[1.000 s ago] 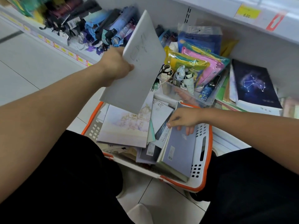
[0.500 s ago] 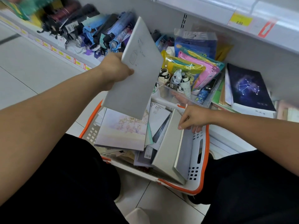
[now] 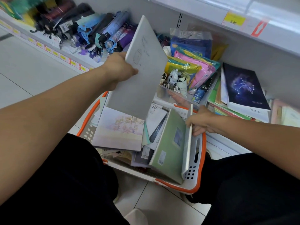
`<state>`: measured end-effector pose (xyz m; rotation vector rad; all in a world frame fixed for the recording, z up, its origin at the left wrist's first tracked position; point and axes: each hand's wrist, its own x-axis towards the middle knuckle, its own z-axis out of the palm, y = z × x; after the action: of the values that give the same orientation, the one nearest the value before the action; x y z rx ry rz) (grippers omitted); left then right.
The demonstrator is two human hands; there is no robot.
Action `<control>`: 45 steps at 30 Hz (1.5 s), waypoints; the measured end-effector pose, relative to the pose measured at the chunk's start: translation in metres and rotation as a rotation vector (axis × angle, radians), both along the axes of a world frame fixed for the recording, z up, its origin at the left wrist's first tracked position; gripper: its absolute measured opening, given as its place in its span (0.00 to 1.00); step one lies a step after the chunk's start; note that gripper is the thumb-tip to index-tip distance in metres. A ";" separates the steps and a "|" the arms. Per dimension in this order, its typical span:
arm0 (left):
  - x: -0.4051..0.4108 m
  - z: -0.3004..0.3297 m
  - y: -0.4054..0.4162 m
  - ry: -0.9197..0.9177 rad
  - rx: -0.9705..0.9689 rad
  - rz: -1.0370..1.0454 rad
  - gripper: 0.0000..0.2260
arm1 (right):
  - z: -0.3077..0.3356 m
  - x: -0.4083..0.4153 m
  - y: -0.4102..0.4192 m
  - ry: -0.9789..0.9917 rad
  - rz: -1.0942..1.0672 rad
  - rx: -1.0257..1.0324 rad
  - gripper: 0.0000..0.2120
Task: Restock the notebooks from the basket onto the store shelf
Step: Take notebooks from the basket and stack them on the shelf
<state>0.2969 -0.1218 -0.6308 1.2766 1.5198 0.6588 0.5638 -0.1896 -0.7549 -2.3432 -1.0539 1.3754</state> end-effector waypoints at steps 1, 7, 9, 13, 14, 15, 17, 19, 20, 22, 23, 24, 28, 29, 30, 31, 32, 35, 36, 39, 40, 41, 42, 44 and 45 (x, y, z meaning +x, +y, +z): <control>0.000 0.000 0.000 -0.010 -0.001 0.006 0.22 | -0.004 0.002 -0.003 -0.027 -0.025 -0.023 0.32; -0.004 0.000 0.007 -0.043 0.007 0.098 0.21 | 0.040 -0.004 0.026 -0.039 -0.008 0.134 0.07; -0.010 0.000 0.012 -0.028 0.041 0.131 0.20 | 0.078 0.000 0.045 0.055 -0.026 0.245 0.12; -0.020 0.000 0.021 -0.059 0.025 0.187 0.18 | 0.137 0.002 0.059 0.527 -0.016 0.447 0.16; -0.022 0.000 0.022 -0.103 0.005 0.192 0.16 | 0.141 -0.001 0.060 0.624 -0.019 0.472 0.16; -0.025 -0.001 0.022 -0.162 -0.018 0.189 0.15 | 0.144 -0.006 0.061 0.701 -0.029 0.488 0.16; -0.028 -0.001 0.023 -0.311 -0.077 0.173 0.14 | 0.138 -0.014 0.068 0.785 -0.103 0.513 0.15; -0.029 0.004 0.019 -0.457 -0.135 0.155 0.11 | 0.128 -0.021 0.077 0.800 -0.195 0.538 0.14; -0.029 0.006 0.017 -0.517 -0.165 0.142 0.11 | 0.125 -0.024 0.080 0.797 -0.237 0.541 0.13; -0.027 0.010 0.014 -0.612 -0.205 0.094 0.15 | 0.118 -0.029 0.083 0.797 -0.312 0.531 0.13; -0.025 0.011 0.012 -0.635 -0.204 0.057 0.18 | 0.116 -0.030 0.084 0.803 -0.334 0.522 0.14; -0.023 0.012 0.011 -0.644 -0.188 0.017 0.20 | 0.115 -0.032 0.084 0.817 -0.338 0.517 0.15; -0.014 0.017 0.005 -0.622 -0.142 -0.089 0.19 | 0.125 -0.039 0.082 0.874 -0.283 0.578 0.12; -0.014 0.019 0.005 -0.617 -0.129 -0.096 0.19 | 0.130 -0.039 0.081 0.873 -0.267 0.593 0.12; -0.014 0.021 0.006 -0.625 -0.109 -0.095 0.20 | 0.136 -0.037 0.079 0.882 -0.243 0.593 0.13; -0.015 0.023 0.008 -0.644 -0.086 -0.090 0.23 | 0.141 -0.035 0.076 0.904 -0.210 0.572 0.15; -0.016 0.026 0.010 -0.665 -0.062 -0.081 0.26 | 0.147 -0.033 0.073 0.928 -0.167 0.534 0.17; -0.018 0.036 0.012 -0.718 -0.019 -0.075 0.29 | 0.160 -0.028 0.062 0.963 -0.023 0.438 0.22; -0.019 0.039 0.013 -0.733 -0.013 -0.081 0.29 | 0.164 -0.027 0.059 0.953 0.006 0.443 0.22; -0.024 0.051 0.010 -0.769 0.028 -0.113 0.29 | 0.174 -0.027 0.050 0.907 0.101 0.527 0.26; -0.026 0.055 0.010 -0.769 0.053 -0.112 0.29 | 0.178 -0.027 0.048 0.890 0.129 0.593 0.26; -0.027 0.060 0.009 -0.753 0.087 -0.104 0.29 | 0.183 -0.027 0.045 0.868 0.148 0.683 0.25; -0.027 0.065 0.009 -0.726 0.122 -0.108 0.28 | 0.189 -0.029 0.044 0.843 0.144 0.788 0.25; -0.019 0.080 0.019 -0.673 0.174 -0.129 0.26 | 0.203 -0.029 0.047 0.799 0.035 0.975 0.21; -0.011 0.089 0.029 -0.643 0.188 -0.130 0.23 | 0.210 -0.027 0.053 0.777 -0.059 1.030 0.19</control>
<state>0.2863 -0.0927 -0.5415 1.1364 0.8575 1.0246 0.5371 -0.1370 -0.5449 -0.9759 -1.0339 1.1238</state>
